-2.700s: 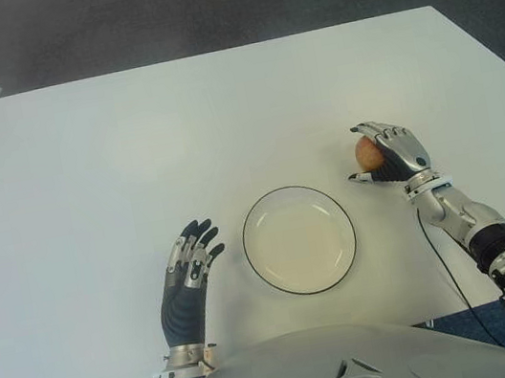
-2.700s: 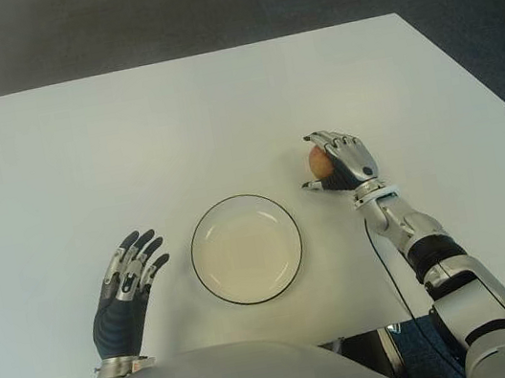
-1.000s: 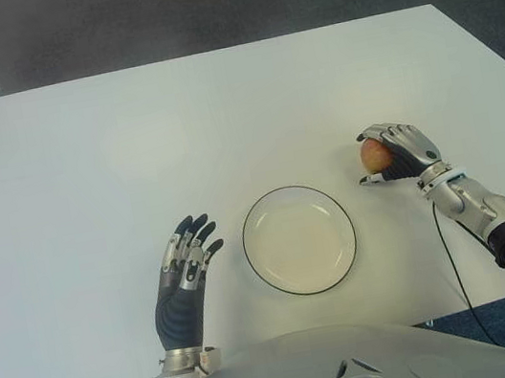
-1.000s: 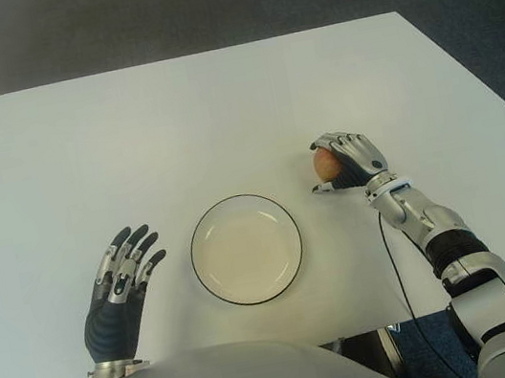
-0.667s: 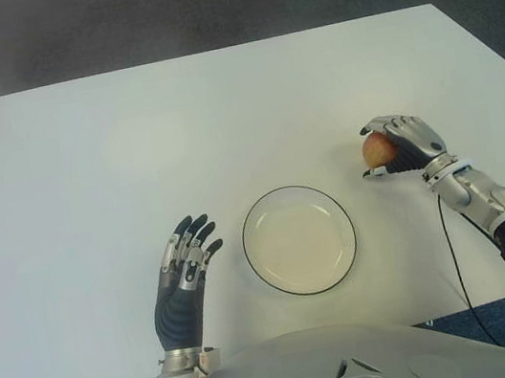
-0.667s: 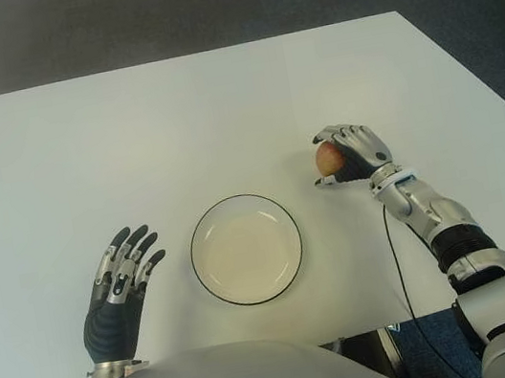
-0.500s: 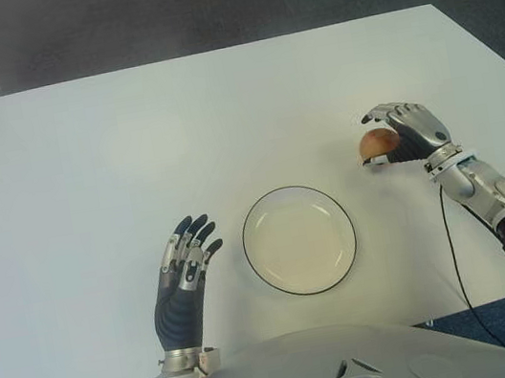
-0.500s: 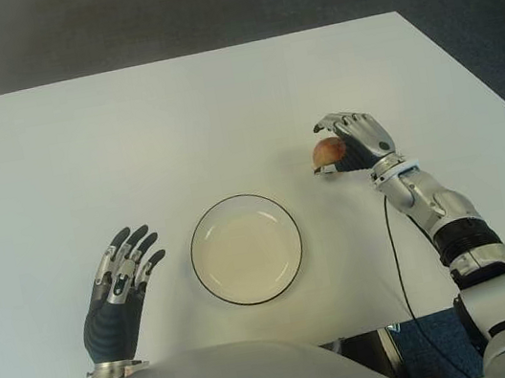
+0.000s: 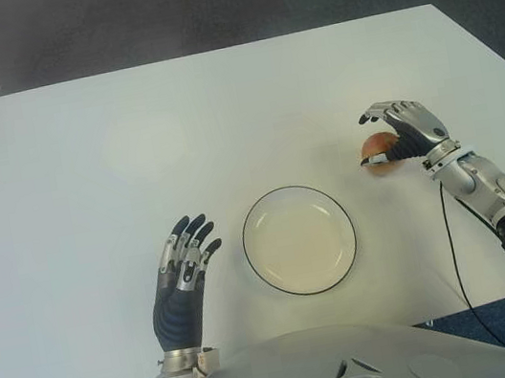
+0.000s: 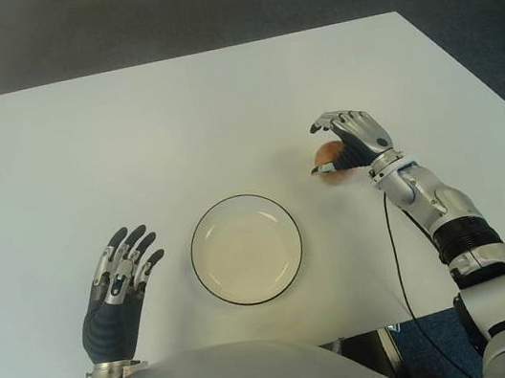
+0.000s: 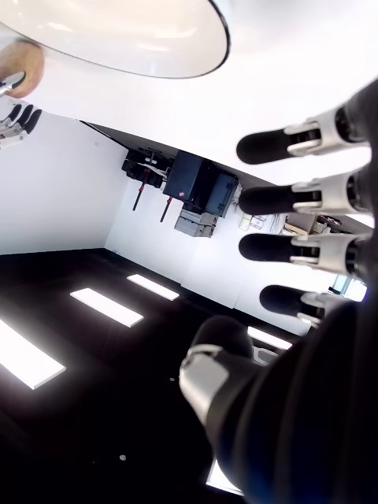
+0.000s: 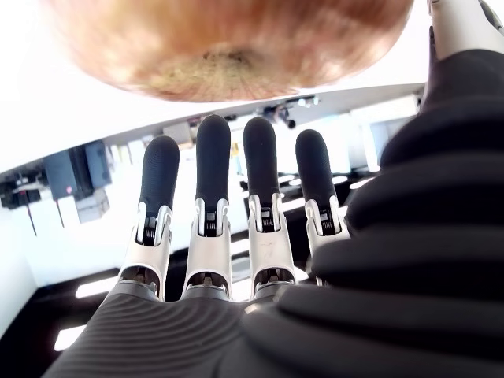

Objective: Put the apples into the plate.

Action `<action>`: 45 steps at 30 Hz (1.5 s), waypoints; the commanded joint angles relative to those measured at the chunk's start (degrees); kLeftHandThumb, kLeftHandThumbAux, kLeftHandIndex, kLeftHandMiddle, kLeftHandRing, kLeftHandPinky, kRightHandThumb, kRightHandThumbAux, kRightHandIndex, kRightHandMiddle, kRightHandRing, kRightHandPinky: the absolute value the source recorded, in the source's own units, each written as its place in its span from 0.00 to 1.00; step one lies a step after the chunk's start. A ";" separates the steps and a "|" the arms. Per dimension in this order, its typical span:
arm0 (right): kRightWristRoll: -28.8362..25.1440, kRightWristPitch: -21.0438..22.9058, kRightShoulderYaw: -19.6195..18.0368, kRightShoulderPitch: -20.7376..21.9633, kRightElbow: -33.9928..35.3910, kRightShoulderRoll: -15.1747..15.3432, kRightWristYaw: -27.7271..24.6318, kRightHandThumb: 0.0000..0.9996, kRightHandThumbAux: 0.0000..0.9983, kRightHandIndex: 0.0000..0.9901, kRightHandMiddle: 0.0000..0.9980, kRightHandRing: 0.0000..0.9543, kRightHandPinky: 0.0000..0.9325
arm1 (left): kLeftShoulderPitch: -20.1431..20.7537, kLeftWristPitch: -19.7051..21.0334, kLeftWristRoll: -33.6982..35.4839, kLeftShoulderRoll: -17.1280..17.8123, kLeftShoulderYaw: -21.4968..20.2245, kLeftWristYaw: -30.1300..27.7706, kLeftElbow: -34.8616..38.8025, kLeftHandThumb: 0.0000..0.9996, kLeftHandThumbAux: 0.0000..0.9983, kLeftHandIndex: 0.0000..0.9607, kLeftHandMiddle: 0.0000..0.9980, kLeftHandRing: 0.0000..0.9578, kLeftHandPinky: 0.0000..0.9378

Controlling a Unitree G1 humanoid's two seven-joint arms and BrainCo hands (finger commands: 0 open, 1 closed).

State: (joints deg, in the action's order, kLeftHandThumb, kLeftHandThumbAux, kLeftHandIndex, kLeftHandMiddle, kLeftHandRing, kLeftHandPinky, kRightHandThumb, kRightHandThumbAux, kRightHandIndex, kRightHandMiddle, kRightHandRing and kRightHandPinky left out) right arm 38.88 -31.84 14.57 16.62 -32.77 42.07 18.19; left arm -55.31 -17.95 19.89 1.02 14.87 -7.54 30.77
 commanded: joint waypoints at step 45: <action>3.74 4.48 4.19 1.35 -0.83 1.30 -12.43 0.20 0.40 0.09 0.06 0.05 0.04 | -0.66 -0.38 0.11 0.56 0.11 -0.92 -0.32 0.25 0.53 0.16 0.19 0.19 0.24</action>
State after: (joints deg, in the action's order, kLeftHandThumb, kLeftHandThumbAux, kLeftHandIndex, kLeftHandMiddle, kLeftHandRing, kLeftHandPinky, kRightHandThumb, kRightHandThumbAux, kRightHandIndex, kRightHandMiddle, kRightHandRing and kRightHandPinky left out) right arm 41.44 -28.20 17.28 18.08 -33.45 42.48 8.88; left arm -55.32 -18.46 20.39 1.35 14.72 -8.55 30.77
